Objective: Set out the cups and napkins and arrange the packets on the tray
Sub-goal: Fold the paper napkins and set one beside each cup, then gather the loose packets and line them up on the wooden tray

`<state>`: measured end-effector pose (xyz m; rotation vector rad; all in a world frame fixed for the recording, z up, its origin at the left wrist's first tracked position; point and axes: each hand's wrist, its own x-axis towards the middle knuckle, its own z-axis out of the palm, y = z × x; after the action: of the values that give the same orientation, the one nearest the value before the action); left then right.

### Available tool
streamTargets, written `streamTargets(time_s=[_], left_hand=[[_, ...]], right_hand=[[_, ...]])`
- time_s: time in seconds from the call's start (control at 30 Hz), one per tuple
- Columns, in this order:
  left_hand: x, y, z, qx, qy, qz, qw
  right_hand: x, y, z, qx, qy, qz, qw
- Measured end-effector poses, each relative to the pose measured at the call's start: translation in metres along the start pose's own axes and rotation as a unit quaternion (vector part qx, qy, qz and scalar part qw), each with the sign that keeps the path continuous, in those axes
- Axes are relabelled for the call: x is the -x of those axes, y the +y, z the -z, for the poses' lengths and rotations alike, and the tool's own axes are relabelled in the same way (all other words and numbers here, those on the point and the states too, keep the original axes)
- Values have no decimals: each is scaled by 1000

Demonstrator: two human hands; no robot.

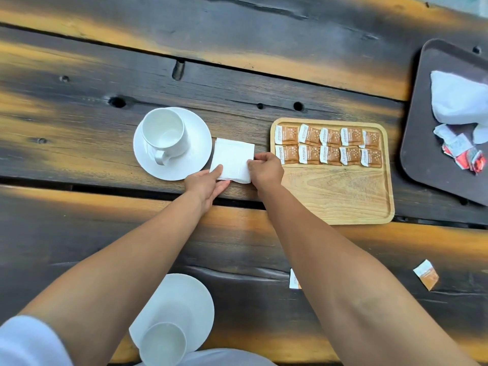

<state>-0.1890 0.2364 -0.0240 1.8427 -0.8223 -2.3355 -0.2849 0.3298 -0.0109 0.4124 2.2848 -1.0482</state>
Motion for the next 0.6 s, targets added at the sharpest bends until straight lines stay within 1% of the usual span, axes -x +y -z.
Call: streamTargets(time_s=[0.1, 0.27, 0.4, 0.47, 0.6], left_hand=[[3, 1, 1, -10, 1, 0, 1000], [16, -4, 7, -54, 24, -27, 998], [35, -11, 14, -101, -5, -27, 995], [46, -16, 19, -131, -26, -43, 990], [67, -30, 36, -246, -51, -84, 964]], right_hand=[[6, 1, 4, 7, 3, 7, 1000], [25, 5, 12, 0, 2, 11, 1000], [46, 11, 25, 4, -1, 17, 1000], [60, 18, 31, 9, -4, 24, 1000], [93, 42, 39, 29, -12, 46, 998]])
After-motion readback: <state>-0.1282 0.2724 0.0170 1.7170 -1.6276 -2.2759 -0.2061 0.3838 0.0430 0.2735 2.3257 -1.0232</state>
